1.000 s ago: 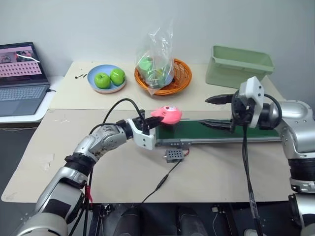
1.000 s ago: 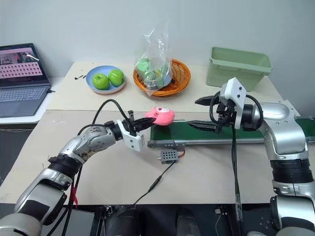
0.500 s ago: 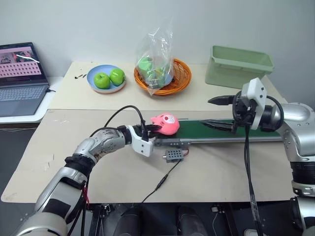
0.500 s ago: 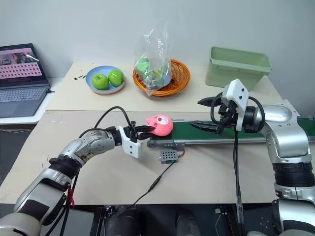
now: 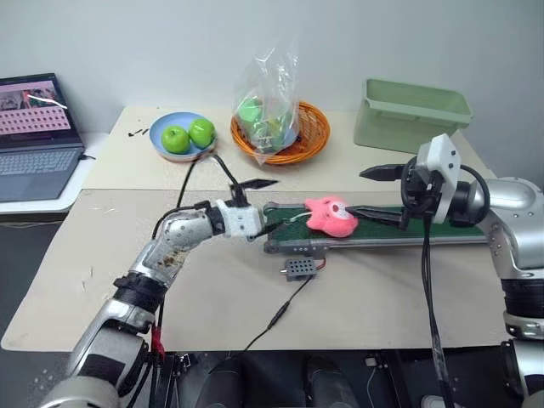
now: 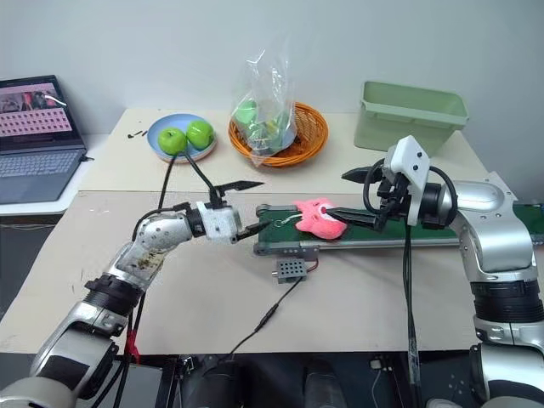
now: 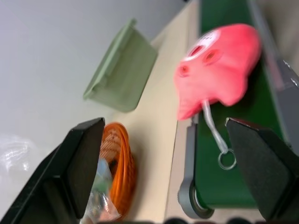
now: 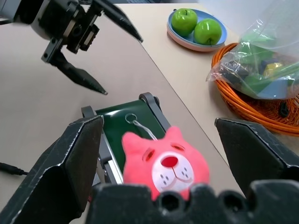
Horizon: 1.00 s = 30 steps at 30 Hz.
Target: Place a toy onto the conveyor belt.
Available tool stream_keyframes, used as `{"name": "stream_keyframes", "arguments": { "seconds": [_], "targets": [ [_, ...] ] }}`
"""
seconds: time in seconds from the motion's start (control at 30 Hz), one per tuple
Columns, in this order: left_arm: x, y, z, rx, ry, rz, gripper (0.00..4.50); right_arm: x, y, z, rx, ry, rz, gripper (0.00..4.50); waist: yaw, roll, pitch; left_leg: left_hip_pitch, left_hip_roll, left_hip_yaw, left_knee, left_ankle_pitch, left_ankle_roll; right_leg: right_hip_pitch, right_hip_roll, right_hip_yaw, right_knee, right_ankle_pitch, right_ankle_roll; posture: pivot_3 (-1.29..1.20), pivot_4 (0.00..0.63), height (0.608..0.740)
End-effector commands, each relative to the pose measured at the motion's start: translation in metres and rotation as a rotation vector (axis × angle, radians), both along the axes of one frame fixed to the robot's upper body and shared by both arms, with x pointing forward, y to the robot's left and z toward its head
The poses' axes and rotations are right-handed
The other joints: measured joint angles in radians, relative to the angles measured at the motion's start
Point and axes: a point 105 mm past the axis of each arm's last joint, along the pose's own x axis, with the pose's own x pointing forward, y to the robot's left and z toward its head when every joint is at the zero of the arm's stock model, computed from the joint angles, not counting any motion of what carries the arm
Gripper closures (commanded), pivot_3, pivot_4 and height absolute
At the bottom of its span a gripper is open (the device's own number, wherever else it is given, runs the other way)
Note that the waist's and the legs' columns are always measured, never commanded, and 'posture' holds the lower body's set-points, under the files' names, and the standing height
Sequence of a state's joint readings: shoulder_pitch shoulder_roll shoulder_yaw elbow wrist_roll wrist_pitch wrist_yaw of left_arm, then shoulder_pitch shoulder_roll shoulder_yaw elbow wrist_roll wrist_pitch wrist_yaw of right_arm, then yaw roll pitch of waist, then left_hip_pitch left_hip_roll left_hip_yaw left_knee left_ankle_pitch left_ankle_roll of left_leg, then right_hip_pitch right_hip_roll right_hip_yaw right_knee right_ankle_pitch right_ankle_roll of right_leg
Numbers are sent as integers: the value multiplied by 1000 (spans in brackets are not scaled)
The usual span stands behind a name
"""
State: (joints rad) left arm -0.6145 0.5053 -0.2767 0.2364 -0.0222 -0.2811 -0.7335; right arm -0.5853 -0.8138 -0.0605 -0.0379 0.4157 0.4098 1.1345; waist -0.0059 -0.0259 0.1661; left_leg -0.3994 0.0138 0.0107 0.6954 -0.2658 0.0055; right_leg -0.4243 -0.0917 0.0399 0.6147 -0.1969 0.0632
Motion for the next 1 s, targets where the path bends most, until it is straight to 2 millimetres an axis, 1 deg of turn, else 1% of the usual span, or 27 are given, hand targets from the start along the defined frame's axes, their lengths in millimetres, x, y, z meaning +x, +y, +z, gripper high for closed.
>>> {"name": "stream_keyframes", "arguments": {
  "seconds": [0.03,0.1,0.13,0.2,0.27,0.37,0.43,0.57,0.73,1.0],
  "targets": [
    [-9,15,16,-151,277,7,53,-3,-1,20,-33,-80,14,0,-6,0,0,0,0,0,0,0,0,0,0,0,0,0,0,0,150,740],
    [-19,20,21,-199,392,-14,53,-4,2,23,-41,-85,26,0,-14,0,0,0,0,0,0,0,0,0,0,0,0,0,0,0,150,740],
    [-23,23,26,-234,415,-21,53,-4,3,24,-42,-86,34,0,-17,0,0,0,1,0,0,0,0,-1,0,1,0,0,0,0,150,740],
    [-21,29,36,-320,462,12,53,-4,5,25,-31,-82,52,0,-15,0,0,0,1,-1,0,0,0,0,1,1,-1,0,0,0,150,740],
    [-20,32,40,-359,493,31,53,-4,8,26,-14,-76,70,0,-11,0,0,1,1,-1,0,0,0,0,0,0,-2,0,0,0,150,740],
    [-25,31,38,-327,494,30,53,-2,11,28,-1,-74,90,0,-8,0,0,1,0,-1,0,0,0,1,1,0,-2,0,0,0,150,740],
    [-28,33,40,-323,489,35,53,-2,15,33,32,-76,116,0,-8,0,0,1,0,-1,0,0,0,1,1,0,-2,0,0,0,150,740],
    [-31,32,46,-332,479,35,53,0,19,37,46,-79,140,0,-8,0,0,1,0,-1,0,0,0,0,1,0,-2,0,0,0,150,740],
    [-32,32,46,-327,477,36,53,2,23,35,47,-77,155,0,-8,0,0,1,0,-1,0,0,0,0,0,0,-2,0,0,0,150,740],
    [-31,27,53,-357,481,27,53,3,24,32,50,-70,165,0,-7,0,0,1,0,-1,0,0,0,0,0,0,-2,0,0,0,150,740]
  ]
}}
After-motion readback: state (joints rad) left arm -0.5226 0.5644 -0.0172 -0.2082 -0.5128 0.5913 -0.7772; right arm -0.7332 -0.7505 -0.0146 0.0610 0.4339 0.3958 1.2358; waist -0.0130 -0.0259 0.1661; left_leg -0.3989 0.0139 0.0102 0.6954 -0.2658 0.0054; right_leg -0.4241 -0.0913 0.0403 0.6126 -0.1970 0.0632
